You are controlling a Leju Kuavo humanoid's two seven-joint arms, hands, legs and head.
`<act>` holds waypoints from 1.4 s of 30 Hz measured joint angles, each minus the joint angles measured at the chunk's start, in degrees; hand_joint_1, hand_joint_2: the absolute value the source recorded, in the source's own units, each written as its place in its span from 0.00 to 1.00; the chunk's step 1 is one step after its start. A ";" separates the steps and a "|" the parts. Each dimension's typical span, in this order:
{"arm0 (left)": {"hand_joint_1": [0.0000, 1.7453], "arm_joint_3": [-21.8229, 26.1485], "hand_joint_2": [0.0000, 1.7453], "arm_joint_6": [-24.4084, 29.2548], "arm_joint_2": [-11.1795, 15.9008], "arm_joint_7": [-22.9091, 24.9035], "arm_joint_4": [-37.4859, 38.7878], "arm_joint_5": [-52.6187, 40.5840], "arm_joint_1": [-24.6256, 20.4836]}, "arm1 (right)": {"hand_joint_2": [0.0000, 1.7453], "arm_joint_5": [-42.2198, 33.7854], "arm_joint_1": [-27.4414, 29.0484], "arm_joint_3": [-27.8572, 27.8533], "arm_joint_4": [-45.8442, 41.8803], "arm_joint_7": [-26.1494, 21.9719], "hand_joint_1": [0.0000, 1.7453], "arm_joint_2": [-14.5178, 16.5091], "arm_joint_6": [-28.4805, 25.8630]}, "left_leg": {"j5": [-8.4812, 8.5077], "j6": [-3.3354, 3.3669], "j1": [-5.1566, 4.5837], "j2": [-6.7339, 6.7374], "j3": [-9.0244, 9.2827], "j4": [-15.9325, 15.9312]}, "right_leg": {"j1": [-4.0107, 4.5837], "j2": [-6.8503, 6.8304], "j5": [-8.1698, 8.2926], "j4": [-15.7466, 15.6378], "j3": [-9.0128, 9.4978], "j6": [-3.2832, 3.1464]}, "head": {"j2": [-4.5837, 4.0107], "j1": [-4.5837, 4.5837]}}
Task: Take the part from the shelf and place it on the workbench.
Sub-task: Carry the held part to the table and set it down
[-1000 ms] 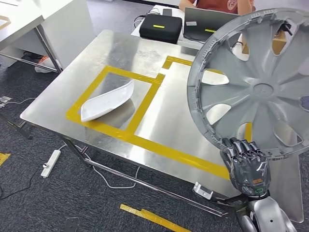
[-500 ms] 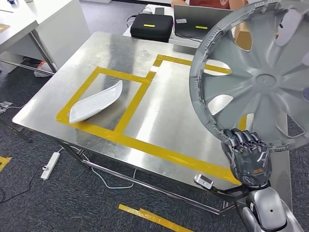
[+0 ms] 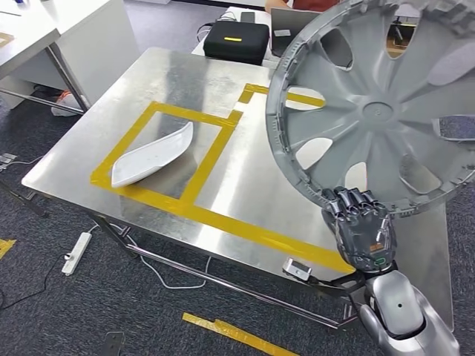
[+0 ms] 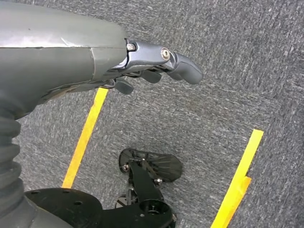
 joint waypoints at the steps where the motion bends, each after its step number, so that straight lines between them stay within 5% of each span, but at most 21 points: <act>1: 0.00 0.00 1.00 -0.04 0.00 0.00 0.00 -0.11 -0.02 | 1.00 0.00 -0.65 0.87 0.54 -0.13 1.00 0.02 0.30 | 0.00 0.00 -0.02 0.00 -0.01 0.03 | -0.02 -0.01 0.01 0.00 0.00 0.02 | 0.00 0.00; 13: 0.00 -0.85 1.00 -0.66 0.00 0.06 0.00 -2.10 -0.24 | 1.00 -1.49 -4.59 7.66 9.23 -6.98 1.00 4.36 1.92 | -0.01 0.02 -0.03 -0.01 -0.09 0.10 | -0.06 -0.07 0.04 0.00 -0.04 0.05 | 0.00 -0.02; 23: 0.00 -2.08 1.00 -1.32 0.05 1.20 0.00 -3.11 -0.75 | 1.00 -10.64 -7.67 13.15 19.71 -14.02 1.00 8.60 5.90 | 0.00 0.01 -0.03 -0.01 -0.12 0.10 | -0.05 -0.09 0.04 0.00 -0.05 0.05 | 0.00 0.00; 42: 0.00 -2.99 1.00 -1.50 0.24 2.53 0.01 -3.46 -1.04 | 1.00 -17.08 -11.57 14.71 25.99 -15.41 1.00 9.71 9.04 | 0.01 0.02 -0.05 -0.01 -0.14 0.17 | -0.07 -0.08 0.10 0.00 -0.06 0.07 | 0.00 -0.01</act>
